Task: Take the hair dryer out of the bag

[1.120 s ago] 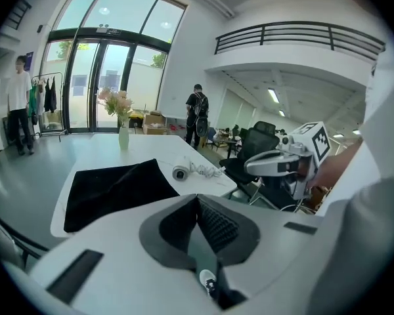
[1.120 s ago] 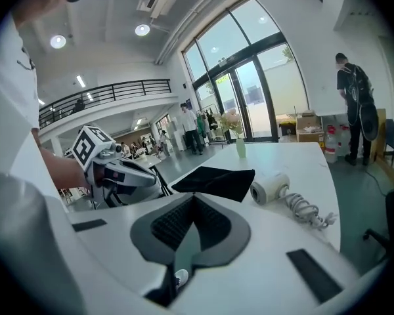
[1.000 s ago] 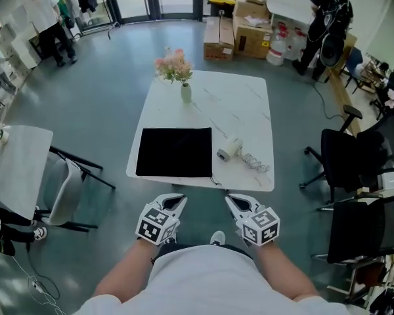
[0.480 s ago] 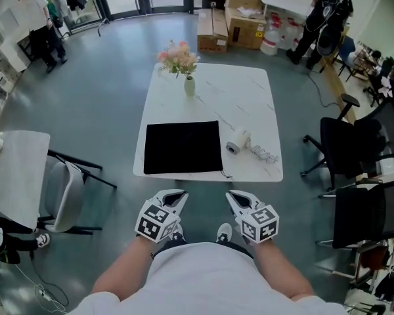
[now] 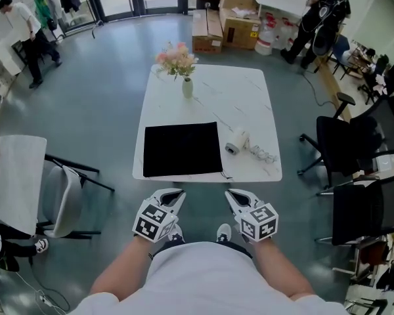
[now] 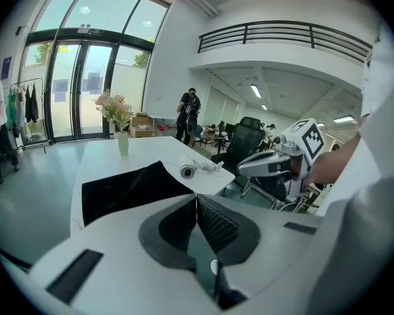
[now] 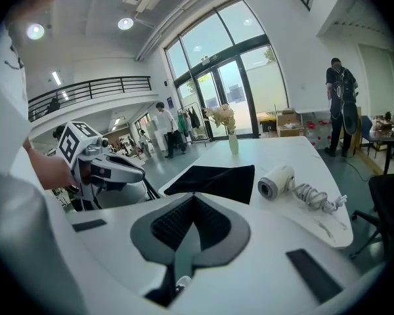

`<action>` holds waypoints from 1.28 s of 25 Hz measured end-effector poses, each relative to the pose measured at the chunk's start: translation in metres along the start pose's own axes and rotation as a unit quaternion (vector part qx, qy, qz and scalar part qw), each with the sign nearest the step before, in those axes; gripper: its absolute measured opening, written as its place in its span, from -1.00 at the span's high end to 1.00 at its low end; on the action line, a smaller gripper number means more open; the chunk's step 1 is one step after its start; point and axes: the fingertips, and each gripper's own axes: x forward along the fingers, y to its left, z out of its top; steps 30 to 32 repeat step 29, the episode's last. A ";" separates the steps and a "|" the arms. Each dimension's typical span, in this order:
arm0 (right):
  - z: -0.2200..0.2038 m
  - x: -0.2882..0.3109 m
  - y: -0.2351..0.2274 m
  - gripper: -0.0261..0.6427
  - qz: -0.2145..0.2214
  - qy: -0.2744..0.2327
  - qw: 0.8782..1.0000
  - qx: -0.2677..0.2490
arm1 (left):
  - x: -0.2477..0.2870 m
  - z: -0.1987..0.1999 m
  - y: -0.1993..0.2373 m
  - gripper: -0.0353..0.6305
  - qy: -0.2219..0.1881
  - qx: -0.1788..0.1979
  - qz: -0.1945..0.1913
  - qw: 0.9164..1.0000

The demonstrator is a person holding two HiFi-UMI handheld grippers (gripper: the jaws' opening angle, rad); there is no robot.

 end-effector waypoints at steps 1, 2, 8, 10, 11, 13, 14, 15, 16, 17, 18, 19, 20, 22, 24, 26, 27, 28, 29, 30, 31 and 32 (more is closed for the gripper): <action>0.001 0.000 0.000 0.88 0.000 0.000 1.000 -0.001 | 0.000 0.000 0.000 0.84 0.000 0.000 -0.001 1.000; 0.001 0.000 0.000 0.88 -0.001 0.000 1.000 -0.001 | 0.001 0.000 -0.001 0.84 0.000 0.001 -0.002 1.000; -0.004 -0.004 -0.001 0.88 -0.001 0.004 1.000 0.003 | 0.003 0.002 -0.004 0.84 0.001 0.005 -0.004 1.000; -0.005 -0.005 -0.001 0.88 -0.001 0.004 1.000 0.004 | 0.002 0.002 -0.004 0.84 0.001 0.006 -0.003 1.000; -0.005 -0.005 -0.001 0.88 -0.001 0.004 1.000 0.005 | 0.003 0.002 -0.004 0.84 0.001 0.006 -0.003 1.000; -0.005 -0.003 -0.002 0.88 -0.001 0.004 1.000 0.005 | 0.004 0.001 -0.003 0.84 0.001 0.006 -0.004 1.000; -0.005 -0.003 -0.003 0.88 -0.001 0.004 1.000 0.005 | 0.004 0.001 -0.003 0.84 0.001 0.006 -0.004 1.000; -0.005 -0.003 -0.003 0.88 0.000 0.004 1.000 0.004 | 0.004 0.001 -0.004 0.84 0.000 0.005 -0.004 1.000; -0.004 -0.003 -0.003 0.88 0.000 0.004 1.000 0.003 | 0.005 0.002 -0.004 0.84 -0.001 0.005 -0.004 1.000; -0.004 -0.003 -0.003 0.88 0.001 0.004 1.000 0.003 | 0.005 0.002 -0.005 0.84 -0.001 0.005 -0.005 1.000; -0.004 -0.003 -0.003 0.88 0.001 0.004 1.000 0.003 | 0.005 0.003 -0.004 0.84 -0.002 0.005 -0.004 1.000; -0.004 -0.003 -0.003 0.88 0.002 0.004 1.000 0.003 | 0.005 0.004 -0.004 0.84 -0.003 0.004 -0.004 1.000; -0.004 -0.003 -0.003 0.88 0.002 0.004 1.000 0.003 | 0.005 0.005 -0.003 0.84 -0.004 0.003 -0.003 1.000; -0.004 -0.003 -0.003 0.88 0.002 0.004 1.000 0.003 | 0.004 0.006 -0.001 0.84 -0.006 0.001 -0.002 1.000; -0.005 -0.003 -0.003 0.88 0.003 0.005 1.000 0.003 | 0.003 0.007 -0.001 0.84 -0.007 0.001 -0.001 1.000; -0.005 -0.002 -0.003 0.88 0.004 0.007 1.000 0.003 | 0.003 0.007 0.000 0.84 -0.007 0.000 0.000 1.000; -0.006 -0.002 -0.004 0.88 0.004 0.007 1.000 0.003 | 0.003 0.007 0.001 0.84 -0.007 0.000 0.001 1.000; -0.006 -0.001 -0.004 0.88 0.004 0.008 1.000 0.003 | 0.004 0.007 0.001 0.84 -0.006 0.000 0.001 1.000; -0.006 -0.001 -0.005 0.88 0.005 0.008 1.000 0.003 | 0.004 0.007 0.001 0.84 -0.006 0.000 0.001 1.000; -0.006 -0.001 -0.005 0.88 0.005 0.008 1.000 0.003 | 0.004 0.007 0.001 0.84 -0.006 0.000 0.001 1.000; -0.006 -0.001 -0.005 0.88 0.005 0.008 1.000 0.003 | 0.004 0.007 0.001 0.84 -0.006 0.000 0.001 1.000; -0.006 -0.001 -0.005 0.88 0.005 0.008 1.000 0.003 | 0.004 0.007 0.001 0.84 -0.006 0.000 0.001 1.000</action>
